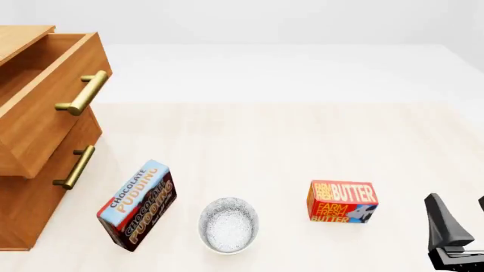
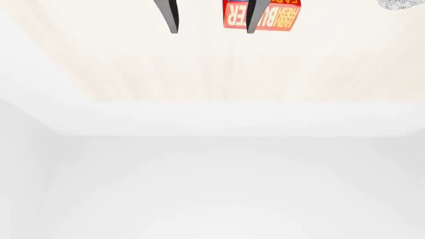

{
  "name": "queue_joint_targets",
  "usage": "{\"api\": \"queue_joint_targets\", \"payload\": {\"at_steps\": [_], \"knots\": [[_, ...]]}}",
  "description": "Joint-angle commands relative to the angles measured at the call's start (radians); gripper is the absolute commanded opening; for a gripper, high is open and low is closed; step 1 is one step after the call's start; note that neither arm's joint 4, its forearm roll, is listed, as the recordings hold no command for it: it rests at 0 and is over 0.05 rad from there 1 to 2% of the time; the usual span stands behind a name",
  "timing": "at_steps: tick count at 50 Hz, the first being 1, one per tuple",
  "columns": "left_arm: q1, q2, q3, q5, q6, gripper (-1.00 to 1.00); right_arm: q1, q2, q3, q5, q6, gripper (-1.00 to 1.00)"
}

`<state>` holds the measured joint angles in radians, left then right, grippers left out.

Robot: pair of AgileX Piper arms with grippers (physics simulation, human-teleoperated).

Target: Put the bowl in the top drawer of the cabinet.

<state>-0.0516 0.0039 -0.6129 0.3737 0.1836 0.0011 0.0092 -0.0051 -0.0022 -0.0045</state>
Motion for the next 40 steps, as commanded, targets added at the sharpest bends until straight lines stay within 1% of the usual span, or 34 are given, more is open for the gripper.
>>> {"api": "queue_joint_targets", "payload": {"at_steps": [1,5,7,8,10,13,14,19,21,25,27,29,32,35,37,40], "knots": [[0.014,0.047,-0.057,0.053,0.027,1.00,0.000,-0.002,0.001,0.000,-0.003,1.00],[0.031,0.116,-0.081,0.033,0.033,1.00,0.000,-0.002,0.001,0.000,-0.002,1.00],[0.030,0.130,-0.086,0.034,0.027,1.00,0.000,-0.002,0.001,0.000,-0.002,1.00],[0.031,0.176,-0.109,0.031,0.015,1.00,0.000,-0.002,0.001,0.000,-0.002,1.00],[0.041,0.191,-0.118,0.019,0.016,1.00,0.000,-0.001,0.001,0.000,-0.002,1.00],[0.036,0.210,-0.136,0.019,0.012,1.00,0.000,-0.002,0.001,0.000,-0.002,1.00],[0.032,0.238,-0.150,0.028,-0.007,1.00,0.001,-0.001,0.001,0.000,-0.003,1.00],[0.029,0.292,-0.194,0.015,-0.011,1.00,0.000,-0.002,0.001,0.000,-0.002,1.00],[0.022,0.336,-0.216,0.024,-0.032,1.00,0.001,-0.002,0.001,0.000,-0.002,1.00],[0.018,0.354,-0.227,0.022,-0.029,1.00,0.000,-0.001,0.001,0.000,-0.002,1.00],[0.012,0.408,-0.246,0.037,-0.047,1.00,0.000,-0.002,0.001,0.000,-0.002,1.00],[0.012,0.410,-0.250,0.033,-0.049,1.00,0.000,-0.002,0.001,0.000,-0.002,1.00],[0.015,0.467,-0.280,0.054,-0.051,1.00,0.000,-0.002,0.001,0.000,-0.002,1.00],[0.017,0.489,-0.298,0.069,-0.058,1.00,0.000,-0.001,0.001,0.000,-0.002,1.00],[0.025,0.535,-0.326,0.099,-0.072,1.00,0.000,-0.001,0.001,0.000,-0.003,1.00],[0.047,0.560,-0.352,0.113,-0.073,1.00,0.000,-0.002,0.001,0.000,-0.003,1.00]]}}
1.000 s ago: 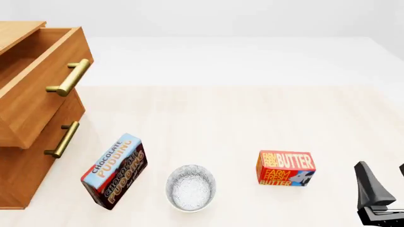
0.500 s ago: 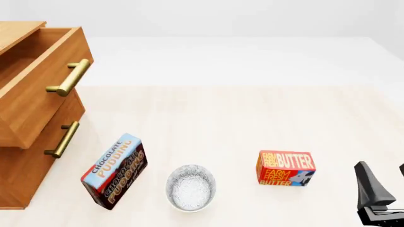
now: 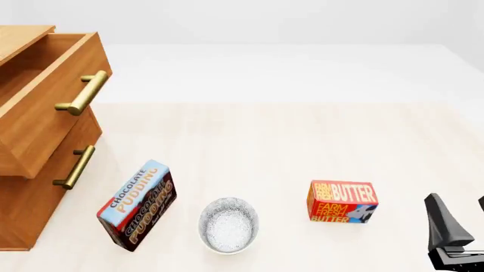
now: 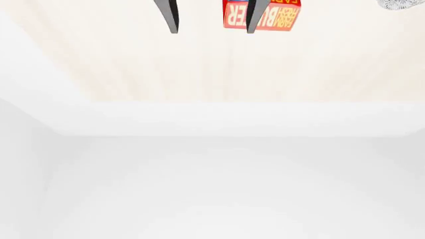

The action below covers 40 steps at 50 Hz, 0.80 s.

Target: Put the bowl in the top drawer of the cabinet.

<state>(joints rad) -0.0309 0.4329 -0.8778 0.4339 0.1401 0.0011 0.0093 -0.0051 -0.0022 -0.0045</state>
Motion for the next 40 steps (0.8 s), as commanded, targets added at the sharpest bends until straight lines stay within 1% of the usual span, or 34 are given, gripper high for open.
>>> {"api": "queue_joint_targets", "payload": {"at_steps": [1,3,6,12,15,17,20,27,28,33,40], "knots": [[0.038,0.141,-0.094,0.058,-0.025,1.00,0.000,-0.002,0.001,0.000,-0.002,1.00],[0.043,0.172,-0.114,0.082,-0.026,1.00,0.000,-0.002,0.001,0.000,-0.002,1.00],[0.030,0.203,-0.149,0.121,-0.039,1.00,0.000,-0.001,0.001,0.000,-0.002,1.00],[0.023,0.229,-0.195,0.158,-0.037,1.00,0.000,-0.002,0.001,0.000,-0.003,1.00],[0.000,0.257,-0.214,0.191,-0.044,1.00,0.000,-0.002,0.001,0.000,-0.002,1.00],[0.003,0.258,-0.220,0.190,-0.039,1.00,0.000,-0.001,0.001,0.000,-0.002,1.00],[0.001,0.313,-0.248,0.217,-0.074,1.00,0.000,-0.002,0.001,0.000,-0.002,1.00],[0.009,0.336,-0.267,0.232,-0.087,1.00,0.000,-0.002,0.001,0.000,-0.002,1.00],[0.026,0.357,-0.277,0.240,-0.092,1.00,0.000,-0.002,0.001,0.000,-0.003,1.00],[0.042,0.374,-0.296,0.247,-0.084,1.00,0.000,-0.002,0.001,0.000,-0.003,1.00],[0.054,0.421,-0.307,0.247,-0.100,1.00,0.000,-0.002,0.001,0.000,-0.002,1.00]]}}
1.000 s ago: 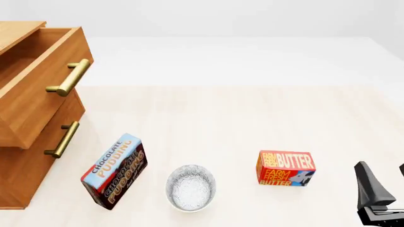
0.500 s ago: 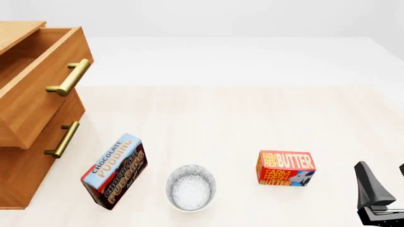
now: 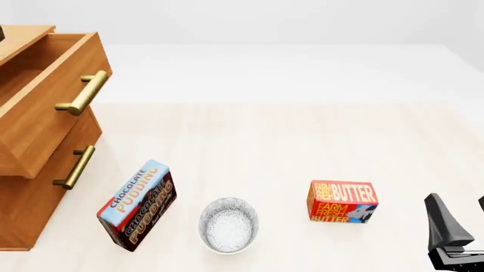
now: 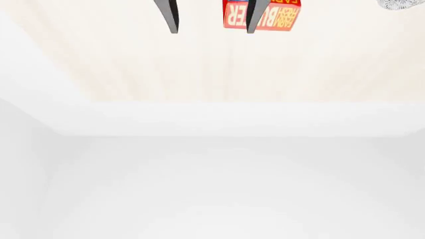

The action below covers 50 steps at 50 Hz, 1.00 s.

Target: Put the bowl in the top drawer of the cabinet.

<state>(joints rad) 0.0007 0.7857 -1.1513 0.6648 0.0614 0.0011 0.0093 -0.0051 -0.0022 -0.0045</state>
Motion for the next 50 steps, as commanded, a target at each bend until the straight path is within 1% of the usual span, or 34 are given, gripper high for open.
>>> {"api": "queue_joint_targets", "payload": {"at_steps": [1,13,22,28,38,47,50], "knots": [[0.021,0.077,-0.035,0.019,-0.025,1.00,0.000,-0.002,0.001,0.000,-0.002,1.00],[0.025,0.131,-0.050,0.021,-0.047,1.00,0.000,-0.002,0.001,0.000,-0.002,1.00],[0.025,0.168,-0.041,0.011,-0.066,1.00,0.000,-0.002,0.001,0.000,-0.002,1.00],[0.026,0.172,-0.032,0.007,-0.067,1.00,0.000,-0.002,0.001,0.000,-0.002,1.00],[0.028,0.204,-0.006,-0.003,-0.089,1.00,0.000,-0.002,0.001,0.000,-0.002,1.00],[0.033,0.234,0.025,-0.046,-0.085,1.00,0.000,-0.002,0.001,0.000,-0.002,1.00],[0.036,0.245,0.026,-0.048,-0.094,1.00,0.000,-0.002,0.001,0.000,-0.002,1.00]]}}
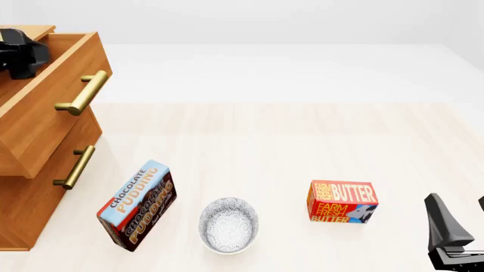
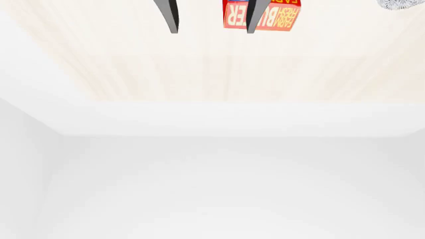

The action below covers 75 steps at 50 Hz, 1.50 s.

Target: Put the bowl in the top drawer of the cabinet.

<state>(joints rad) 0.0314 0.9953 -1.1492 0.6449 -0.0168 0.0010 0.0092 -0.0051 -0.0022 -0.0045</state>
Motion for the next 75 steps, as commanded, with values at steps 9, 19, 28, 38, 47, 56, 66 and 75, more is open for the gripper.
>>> {"api": "queue_joint_targets", "payload": {"at_steps": [9,19,28,38,47,56,66,75], "knots": [[0.003,0.045,0.036,-0.035,-0.023,1.00,0.001,-0.002,0.001,0.000,-0.002,1.00],[-0.009,0.063,0.047,-0.037,-0.026,1.00,0.000,-0.002,0.001,0.000,-0.002,1.00],[-0.015,0.085,0.054,-0.039,-0.033,1.00,0.001,-0.002,0.001,0.000,-0.002,1.00],[-0.014,0.111,0.062,-0.047,-0.035,1.00,0.001,-0.002,0.001,0.000,-0.002,1.00],[-0.014,0.117,0.075,-0.060,-0.020,1.00,0.000,-0.002,0.001,0.000,-0.002,1.00],[-0.036,0.132,0.092,-0.066,-0.008,1.00,0.001,-0.002,0.001,0.000,-0.002,1.00],[-0.046,0.138,0.102,-0.067,0.000,1.00,0.000,-0.002,0.001,0.000,-0.002,1.00],[-0.085,0.137,0.122,-0.077,0.008,1.00,0.000,-0.001,0.001,0.000,-0.002,1.00]]}}
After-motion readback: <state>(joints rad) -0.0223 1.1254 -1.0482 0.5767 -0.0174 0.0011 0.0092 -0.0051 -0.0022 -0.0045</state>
